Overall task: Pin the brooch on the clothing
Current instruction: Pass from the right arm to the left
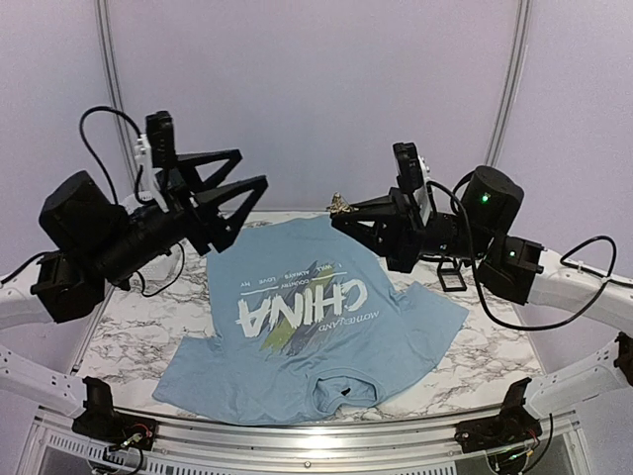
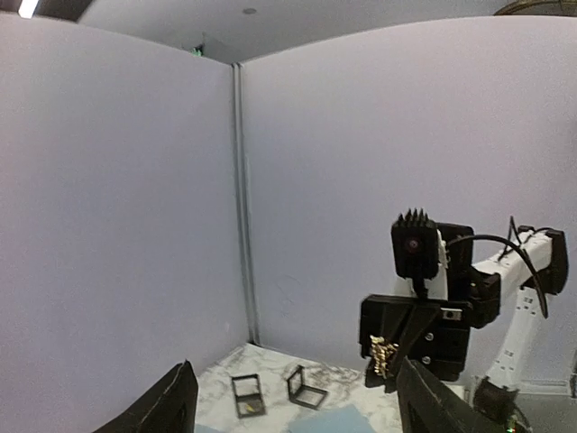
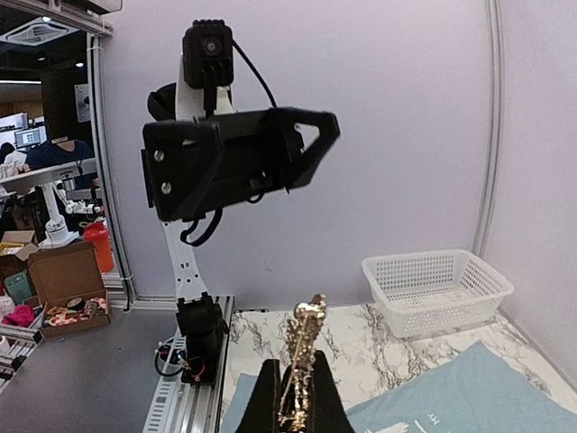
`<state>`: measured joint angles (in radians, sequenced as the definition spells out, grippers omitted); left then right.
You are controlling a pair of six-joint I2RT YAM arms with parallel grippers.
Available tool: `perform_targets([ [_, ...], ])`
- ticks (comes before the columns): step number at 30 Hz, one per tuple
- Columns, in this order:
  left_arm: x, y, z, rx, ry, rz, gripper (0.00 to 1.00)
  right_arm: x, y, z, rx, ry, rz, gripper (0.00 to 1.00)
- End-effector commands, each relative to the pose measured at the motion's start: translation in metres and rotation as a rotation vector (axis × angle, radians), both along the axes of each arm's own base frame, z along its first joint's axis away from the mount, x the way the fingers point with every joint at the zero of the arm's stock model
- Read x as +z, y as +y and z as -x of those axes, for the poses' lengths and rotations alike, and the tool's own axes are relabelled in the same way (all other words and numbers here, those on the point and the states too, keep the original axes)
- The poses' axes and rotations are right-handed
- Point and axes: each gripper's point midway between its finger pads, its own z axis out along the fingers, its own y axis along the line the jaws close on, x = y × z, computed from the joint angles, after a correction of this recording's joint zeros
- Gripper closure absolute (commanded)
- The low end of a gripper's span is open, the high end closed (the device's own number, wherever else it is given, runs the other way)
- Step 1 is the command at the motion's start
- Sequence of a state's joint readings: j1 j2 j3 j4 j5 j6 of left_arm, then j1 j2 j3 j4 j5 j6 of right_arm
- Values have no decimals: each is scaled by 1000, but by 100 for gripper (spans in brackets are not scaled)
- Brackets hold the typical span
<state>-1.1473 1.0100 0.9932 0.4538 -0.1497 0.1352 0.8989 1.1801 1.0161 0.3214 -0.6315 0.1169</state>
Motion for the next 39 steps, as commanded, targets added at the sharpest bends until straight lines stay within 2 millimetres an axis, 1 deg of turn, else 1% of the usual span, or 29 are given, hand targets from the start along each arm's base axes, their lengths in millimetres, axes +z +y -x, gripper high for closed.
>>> perform_targets([
  [1, -46, -55, 15, -249, 222, -131, 21, 22, 0, 11, 37, -96, -77, 100],
  [3, -45, -64, 13, -261, 223, -145, 23, 22, 0, 12, 36, -91, -77, 100],
  [6, -45, -72, 10, -260, 221, -156, 35, 23, -1, 13, 30, -91, -81, 100],
  [9, -40, -79, 13, -292, 213, -156, 49, 21, -1, 11, 20, -89, -78, 100],
  [12, -33, -82, 13, -298, 201, -146, 56, 19, 0, 10, 16, -90, -68, 100],
  [17, -25, -81, 7, -268, 190, -114, 60, 17, 1, 11, 22, -89, -61, 100],
  [20, -27, -88, 4, -264, 194, -120, 63, 17, 1, 12, 25, -96, -60, 100],
  [25, -26, -95, 2, -271, 197, -120, 64, 16, 1, 12, 25, -97, -55, 100],
  [27, -24, -95, 3, -278, 190, -120, 68, 15, 1, 12, 27, -96, -51, 100],
  [30, -22, -96, 2, -277, 184, -118, 77, 13, 1, 12, 26, -94, -49, 100],
  [31, -22, -96, 2, -277, 182, -116, 79, 13, 1, 13, 27, -95, -49, 100],
  [33, -24, -98, 3, -283, 182, -123, 79, 13, 2, 13, 29, -95, -48, 100],
  [37, -25, -103, 6, -311, 183, -129, 77, 12, 3, 13, 29, -95, -45, 100],
  [39, -25, -104, 7, -318, 183, -129, 83, 12, 2, 13, 30, -97, -44, 100],
])
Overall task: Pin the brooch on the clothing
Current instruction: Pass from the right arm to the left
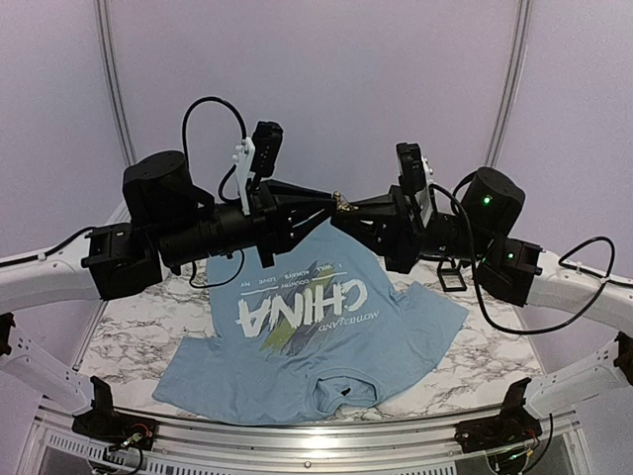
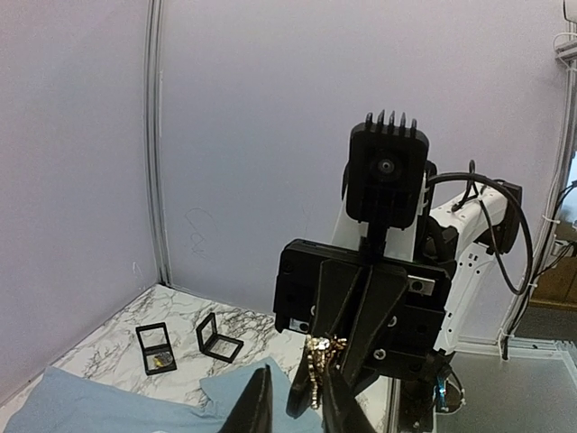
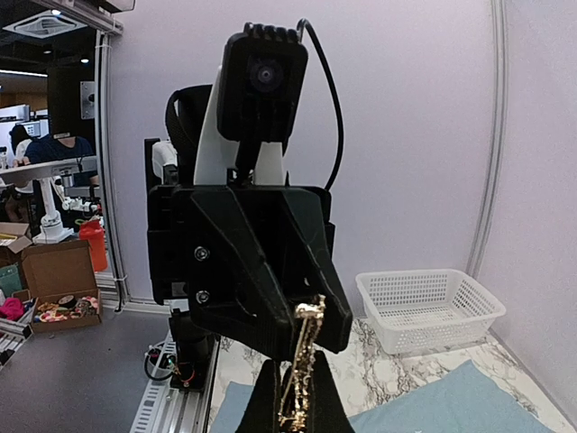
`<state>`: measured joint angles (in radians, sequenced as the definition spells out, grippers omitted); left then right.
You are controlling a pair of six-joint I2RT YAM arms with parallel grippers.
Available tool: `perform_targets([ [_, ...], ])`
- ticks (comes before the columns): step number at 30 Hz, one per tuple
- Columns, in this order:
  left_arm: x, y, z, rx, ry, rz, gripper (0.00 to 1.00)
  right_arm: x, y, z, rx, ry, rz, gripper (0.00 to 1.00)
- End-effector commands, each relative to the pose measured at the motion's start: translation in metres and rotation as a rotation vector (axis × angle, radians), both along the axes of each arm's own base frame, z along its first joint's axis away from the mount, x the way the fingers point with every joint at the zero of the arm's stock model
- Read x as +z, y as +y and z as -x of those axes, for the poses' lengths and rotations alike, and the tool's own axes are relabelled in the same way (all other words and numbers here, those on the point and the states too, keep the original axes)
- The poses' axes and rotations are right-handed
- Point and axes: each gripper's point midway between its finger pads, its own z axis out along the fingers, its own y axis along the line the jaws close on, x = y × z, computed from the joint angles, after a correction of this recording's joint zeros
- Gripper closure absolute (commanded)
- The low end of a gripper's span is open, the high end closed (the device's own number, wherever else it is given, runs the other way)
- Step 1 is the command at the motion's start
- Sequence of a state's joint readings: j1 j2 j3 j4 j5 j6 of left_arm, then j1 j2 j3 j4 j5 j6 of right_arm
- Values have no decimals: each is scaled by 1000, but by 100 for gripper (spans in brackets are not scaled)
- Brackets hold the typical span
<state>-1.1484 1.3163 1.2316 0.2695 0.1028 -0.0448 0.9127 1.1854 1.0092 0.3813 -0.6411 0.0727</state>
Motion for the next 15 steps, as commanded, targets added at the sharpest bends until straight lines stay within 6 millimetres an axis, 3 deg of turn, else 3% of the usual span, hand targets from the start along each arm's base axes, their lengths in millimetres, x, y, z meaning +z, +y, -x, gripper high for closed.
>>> perform_targets([
  [1, 20, -3, 5, -31, -23, 51, 88, 5, 0, 6, 14, -24, -8, 100],
  [5, 21, -4, 9, -57, -30, 49, 100, 4, 1, 7, 18, -24, -4, 100],
  [15, 12, 4, 6, -19, -35, 35, 100, 2, 1, 6, 8, -43, 11, 100],
])
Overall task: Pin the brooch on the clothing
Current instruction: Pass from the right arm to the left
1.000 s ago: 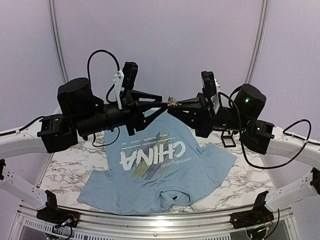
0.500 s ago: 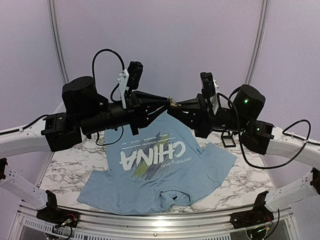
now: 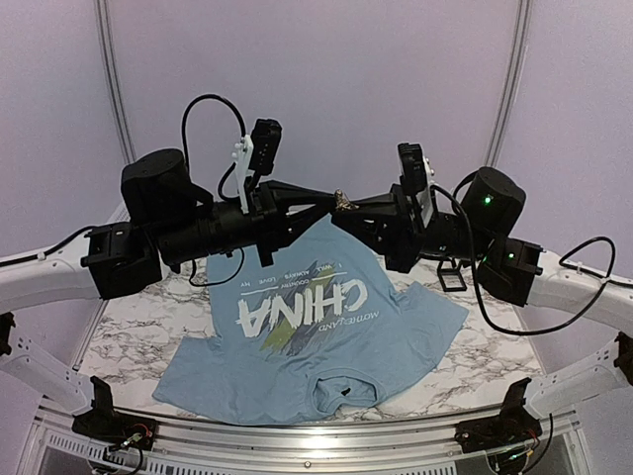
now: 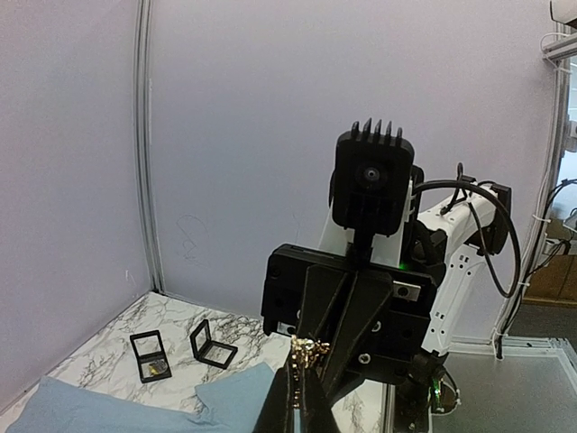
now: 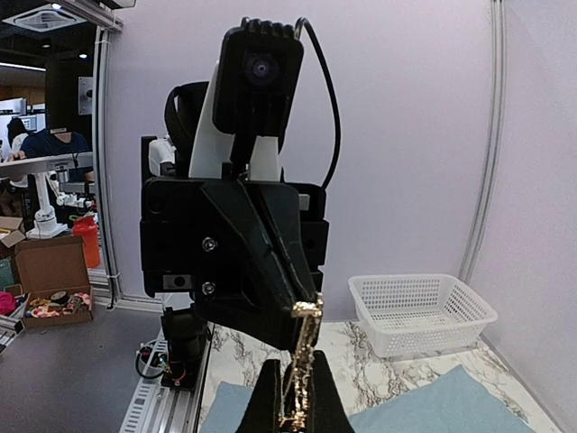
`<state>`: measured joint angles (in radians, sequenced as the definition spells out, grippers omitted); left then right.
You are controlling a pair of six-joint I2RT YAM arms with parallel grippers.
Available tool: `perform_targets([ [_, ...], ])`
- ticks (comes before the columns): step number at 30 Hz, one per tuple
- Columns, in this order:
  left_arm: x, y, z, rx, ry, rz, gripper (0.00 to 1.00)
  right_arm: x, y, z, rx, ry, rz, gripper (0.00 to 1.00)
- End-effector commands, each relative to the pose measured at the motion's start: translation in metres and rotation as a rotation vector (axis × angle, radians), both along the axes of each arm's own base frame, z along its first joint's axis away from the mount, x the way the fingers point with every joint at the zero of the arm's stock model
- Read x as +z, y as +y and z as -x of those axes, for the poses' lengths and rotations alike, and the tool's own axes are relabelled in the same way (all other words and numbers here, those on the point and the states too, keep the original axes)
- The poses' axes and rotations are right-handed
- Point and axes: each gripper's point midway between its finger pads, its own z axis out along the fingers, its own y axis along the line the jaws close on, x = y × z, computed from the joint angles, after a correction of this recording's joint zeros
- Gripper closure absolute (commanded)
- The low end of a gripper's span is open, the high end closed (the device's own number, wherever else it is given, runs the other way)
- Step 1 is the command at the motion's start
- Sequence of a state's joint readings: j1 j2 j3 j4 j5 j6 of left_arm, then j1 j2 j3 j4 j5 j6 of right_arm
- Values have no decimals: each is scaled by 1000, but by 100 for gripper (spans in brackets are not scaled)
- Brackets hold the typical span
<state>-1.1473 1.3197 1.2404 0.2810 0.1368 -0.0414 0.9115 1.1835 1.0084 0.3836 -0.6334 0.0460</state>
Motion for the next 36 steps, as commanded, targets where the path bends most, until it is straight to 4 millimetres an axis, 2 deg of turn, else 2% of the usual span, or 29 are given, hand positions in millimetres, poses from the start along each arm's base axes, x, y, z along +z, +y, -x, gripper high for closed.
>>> perform_targets([
  [1, 6, 6, 3, 4, -23, 22, 100, 1, 1, 9, 26, -19, 14, 100],
  [5, 7, 1, 16, -80, -31, 19, 100, 1, 1, 12, 41, -39, 16, 100],
  [6, 5, -2, 19, -105, -28, 15, 95, 1, 1, 13, 46, -40, 18, 100],
  [7, 5, -4, 21, -116, -24, 14, 92, 1, 1, 13, 49, -40, 18, 100],
  [13, 6, -4, 21, -121, -26, 16, 88, 1, 2, 16, 64, -63, 27, 100],
  [16, 6, -4, 21, -122, -25, 15, 100, 1, 2, 15, 60, -63, 28, 100],
  [24, -2, 0, 16, -81, -26, -2, 100, 0, 1, 15, 48, -70, 36, 99],
  [25, -3, 3, 13, -56, -33, -4, 100, -2, 0, 14, 42, -72, 43, 91],
  [27, -6, 11, 4, 12, -63, -24, 100, -8, -1, 12, 22, -78, 70, 69],
  [30, -11, 31, -15, 169, -131, -95, 100, -22, -7, 4, -51, -104, 131, 42],
  [33, -22, 46, -28, 299, -223, -245, 100, -38, -18, -6, -135, -112, 214, 31],
  [36, -46, 53, -29, 392, -381, -493, 100, -48, -30, -12, -197, -120, 265, 29],
])
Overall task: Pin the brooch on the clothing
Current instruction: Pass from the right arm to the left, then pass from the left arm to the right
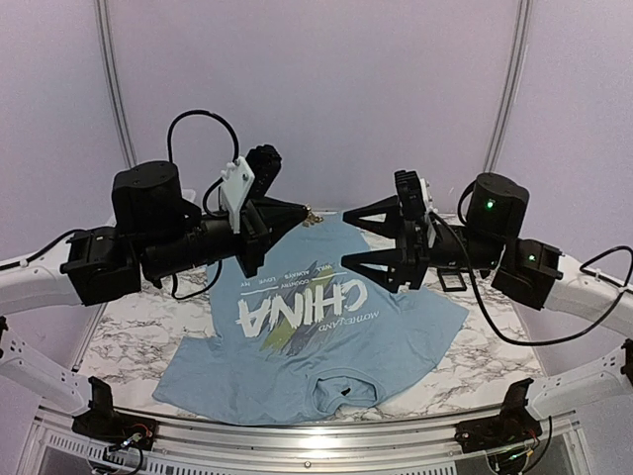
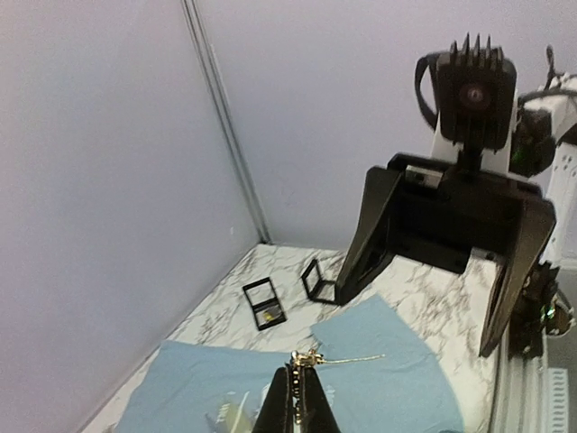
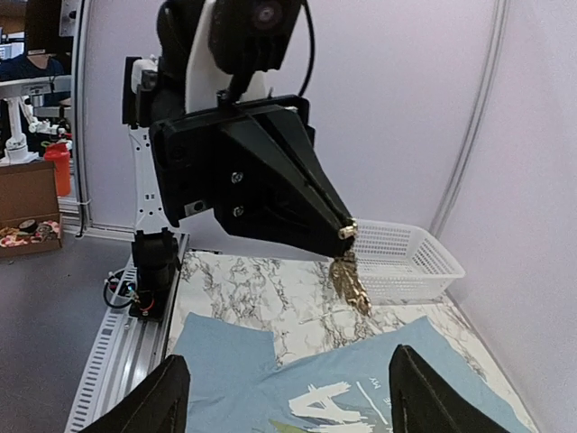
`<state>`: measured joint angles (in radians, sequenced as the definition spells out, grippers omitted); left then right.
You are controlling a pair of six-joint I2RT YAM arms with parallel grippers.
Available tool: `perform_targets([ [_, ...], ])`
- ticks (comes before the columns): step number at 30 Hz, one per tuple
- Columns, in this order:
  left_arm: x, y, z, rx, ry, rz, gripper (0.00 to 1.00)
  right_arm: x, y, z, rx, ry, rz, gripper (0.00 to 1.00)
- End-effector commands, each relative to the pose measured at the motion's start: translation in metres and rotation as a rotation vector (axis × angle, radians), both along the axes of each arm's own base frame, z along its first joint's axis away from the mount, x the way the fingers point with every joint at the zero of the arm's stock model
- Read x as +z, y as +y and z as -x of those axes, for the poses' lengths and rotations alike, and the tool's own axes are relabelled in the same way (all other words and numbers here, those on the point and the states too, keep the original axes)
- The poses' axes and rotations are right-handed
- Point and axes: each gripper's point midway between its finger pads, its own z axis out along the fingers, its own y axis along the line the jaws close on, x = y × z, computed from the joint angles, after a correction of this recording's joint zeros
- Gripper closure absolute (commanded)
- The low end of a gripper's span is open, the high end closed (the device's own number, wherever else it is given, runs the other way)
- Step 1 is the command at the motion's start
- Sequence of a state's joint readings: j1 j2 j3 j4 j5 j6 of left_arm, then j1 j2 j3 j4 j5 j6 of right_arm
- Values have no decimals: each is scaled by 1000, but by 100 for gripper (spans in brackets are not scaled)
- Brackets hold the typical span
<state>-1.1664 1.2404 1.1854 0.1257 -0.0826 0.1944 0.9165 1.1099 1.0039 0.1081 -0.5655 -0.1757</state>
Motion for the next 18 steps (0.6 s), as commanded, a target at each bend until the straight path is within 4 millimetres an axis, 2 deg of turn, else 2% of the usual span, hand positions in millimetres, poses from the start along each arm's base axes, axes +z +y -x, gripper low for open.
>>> perform_targets([
  [1, -20, 21, -3, 207, -272, -387, 100, -14, -21, -12, -127, -42, 95, 28],
  [3, -42, 24, -5, 280, -388, -624, 100, -13, -25, -12, -139, -49, 101, 28],
  [5, -73, 31, -14, 323, -440, -856, 100, -13, -28, -15, -153, -57, 107, 28],
  [7, -92, 36, -22, 345, -447, -947, 100, -15, -30, -20, -168, -56, 109, 29],
  [9, -96, 36, -19, 317, -423, -926, 100, -17, -32, -28, -178, -44, 106, 31],
  [14, -78, 19, 19, 61, -288, -691, 100, -28, -26, -29, -92, 9, 109, 33],
  [16, -78, 18, 23, 2, -214, -632, 100, -39, -18, -25, -30, 41, 138, 35],
  [18, -83, 20, 20, -22, -133, -595, 100, -51, -9, -24, 23, 89, 171, 41],
])
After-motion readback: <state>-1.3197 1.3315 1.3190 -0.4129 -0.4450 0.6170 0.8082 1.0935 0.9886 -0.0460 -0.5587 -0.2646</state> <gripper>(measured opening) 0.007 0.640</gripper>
